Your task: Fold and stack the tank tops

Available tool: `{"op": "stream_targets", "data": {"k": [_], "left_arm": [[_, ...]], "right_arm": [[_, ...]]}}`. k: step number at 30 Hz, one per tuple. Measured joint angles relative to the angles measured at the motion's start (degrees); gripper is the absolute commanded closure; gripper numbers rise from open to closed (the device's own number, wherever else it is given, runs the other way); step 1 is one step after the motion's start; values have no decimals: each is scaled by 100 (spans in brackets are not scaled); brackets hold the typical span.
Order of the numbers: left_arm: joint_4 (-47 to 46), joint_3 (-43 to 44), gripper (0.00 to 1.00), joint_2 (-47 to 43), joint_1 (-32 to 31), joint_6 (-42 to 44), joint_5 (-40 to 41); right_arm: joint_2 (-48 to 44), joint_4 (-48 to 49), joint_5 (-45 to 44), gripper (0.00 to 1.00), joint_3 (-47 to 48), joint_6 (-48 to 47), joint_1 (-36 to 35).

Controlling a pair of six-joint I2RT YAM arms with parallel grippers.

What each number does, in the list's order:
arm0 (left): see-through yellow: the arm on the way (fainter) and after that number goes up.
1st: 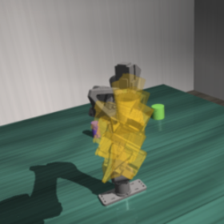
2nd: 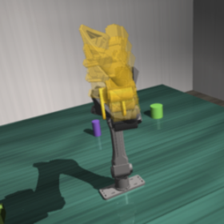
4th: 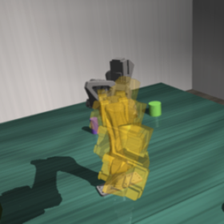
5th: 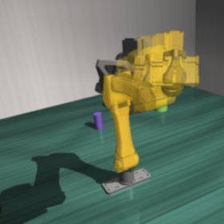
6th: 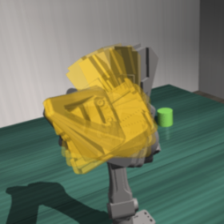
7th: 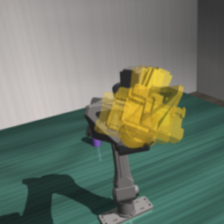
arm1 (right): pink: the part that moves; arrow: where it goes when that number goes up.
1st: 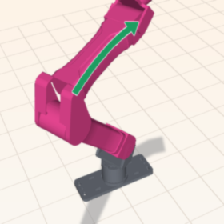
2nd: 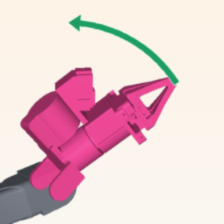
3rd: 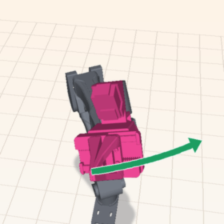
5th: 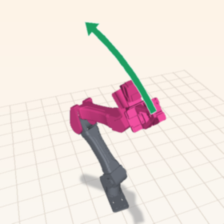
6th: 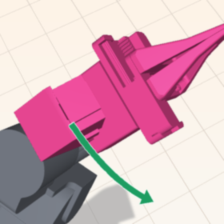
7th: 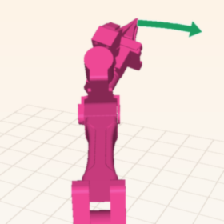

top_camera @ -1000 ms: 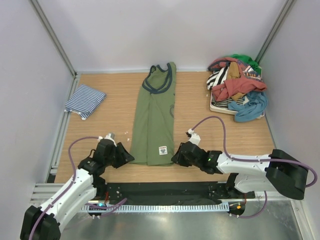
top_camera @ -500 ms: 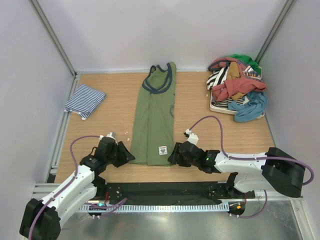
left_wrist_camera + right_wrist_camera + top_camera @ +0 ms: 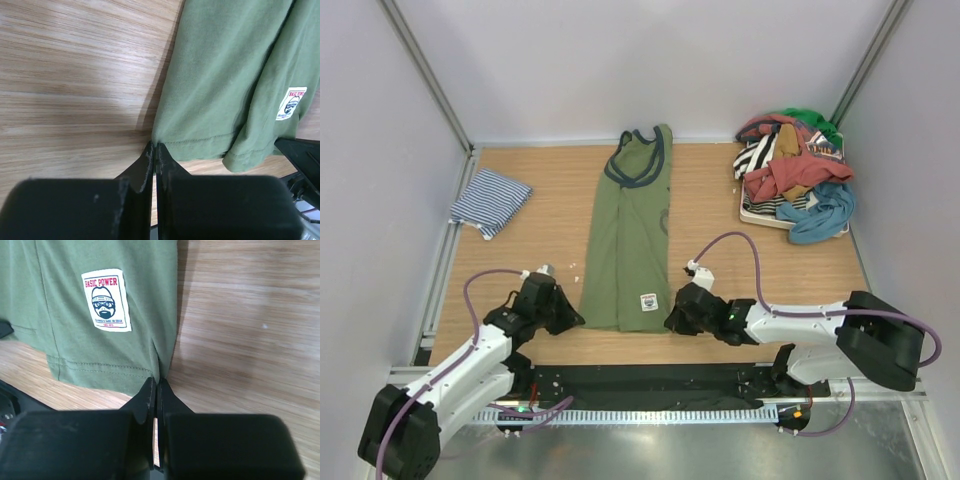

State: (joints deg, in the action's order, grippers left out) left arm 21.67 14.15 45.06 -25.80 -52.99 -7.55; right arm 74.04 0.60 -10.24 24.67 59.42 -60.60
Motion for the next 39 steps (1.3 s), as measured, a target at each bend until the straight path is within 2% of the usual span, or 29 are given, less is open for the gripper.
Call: {"op": "stream_targets", "data": {"k": [5, 11, 16, 31, 35, 39], "left_arm": [[61, 66, 100, -7, -245, -52, 24], [85, 83, 100, 2, -892, -280, 260], [72, 315, 100, 385, -1355, -433, 463], [144, 741, 100, 621, -2065, -713, 737], [527, 1202, 100, 743, -2070, -673, 973], [970, 2092, 100, 1027, -2041, -485, 1309]], "right_arm": [[-446, -553, -76, 99, 7, -133, 164], [-1329, -1163, -199, 99, -26, -258, 450], [-1792, -1530, -234, 99, -162, -339, 588], [-1895, -1893, 9, 99, -186, -579, 599], [-1853, -2124, -35, 99, 111, -756, 616], [-1453, -2382, -109, 99, 909, -1128, 872]]}}
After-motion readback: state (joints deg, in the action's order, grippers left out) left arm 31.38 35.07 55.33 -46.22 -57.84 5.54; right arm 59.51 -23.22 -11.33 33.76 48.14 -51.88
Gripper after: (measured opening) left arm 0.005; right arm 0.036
